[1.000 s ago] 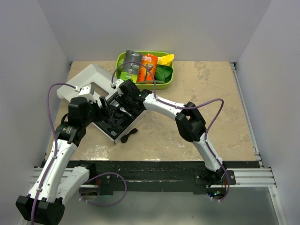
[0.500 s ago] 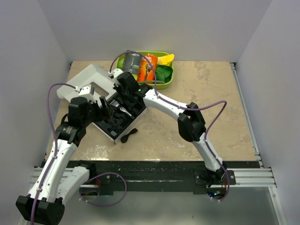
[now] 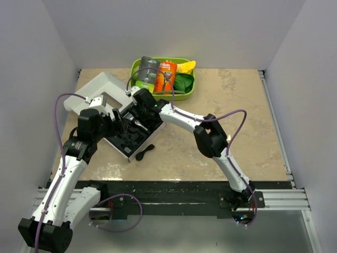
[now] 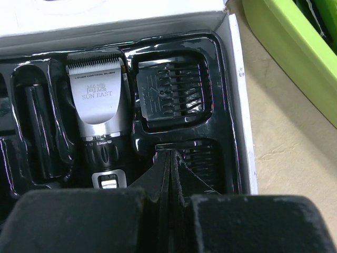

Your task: Sort the hair-cutting tools

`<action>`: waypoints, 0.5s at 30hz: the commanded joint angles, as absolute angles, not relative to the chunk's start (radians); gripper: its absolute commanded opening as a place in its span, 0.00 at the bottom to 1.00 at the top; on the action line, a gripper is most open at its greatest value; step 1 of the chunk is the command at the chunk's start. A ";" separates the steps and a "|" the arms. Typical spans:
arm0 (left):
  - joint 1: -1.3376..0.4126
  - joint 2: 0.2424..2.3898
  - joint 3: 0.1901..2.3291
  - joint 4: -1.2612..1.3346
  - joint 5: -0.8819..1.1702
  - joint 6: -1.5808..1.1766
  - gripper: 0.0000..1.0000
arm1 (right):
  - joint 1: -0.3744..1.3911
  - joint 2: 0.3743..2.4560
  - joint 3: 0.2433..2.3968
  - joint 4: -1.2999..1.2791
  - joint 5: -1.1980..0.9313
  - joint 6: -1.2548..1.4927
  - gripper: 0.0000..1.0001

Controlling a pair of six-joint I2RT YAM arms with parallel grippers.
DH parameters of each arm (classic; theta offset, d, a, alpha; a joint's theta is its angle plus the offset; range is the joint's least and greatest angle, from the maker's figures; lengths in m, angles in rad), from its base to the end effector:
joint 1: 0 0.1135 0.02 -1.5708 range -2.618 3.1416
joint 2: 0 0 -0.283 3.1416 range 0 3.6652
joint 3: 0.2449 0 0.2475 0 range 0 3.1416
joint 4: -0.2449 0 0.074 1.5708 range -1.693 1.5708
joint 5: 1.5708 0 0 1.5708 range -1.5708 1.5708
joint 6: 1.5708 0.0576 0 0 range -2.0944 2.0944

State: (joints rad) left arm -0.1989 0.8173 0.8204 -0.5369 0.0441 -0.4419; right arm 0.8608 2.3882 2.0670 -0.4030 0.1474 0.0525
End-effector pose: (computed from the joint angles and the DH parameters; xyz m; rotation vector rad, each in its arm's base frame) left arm 0.1755 -0.0380 0.3137 -0.2319 2.1210 -0.4280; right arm 0.3788 0.4277 0.2015 -0.8352 2.1477 0.3049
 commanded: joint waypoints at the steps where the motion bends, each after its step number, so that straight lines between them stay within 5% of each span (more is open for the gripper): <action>1: -0.202 0.816 0.818 -0.491 0.041 -0.423 0.85 | 0.851 2.381 2.057 -0.405 0.184 0.046 0.00; 15: -0.202 0.802 0.828 -0.508 0.038 -0.425 0.85 | 0.851 2.267 2.011 -0.368 0.176 0.067 0.00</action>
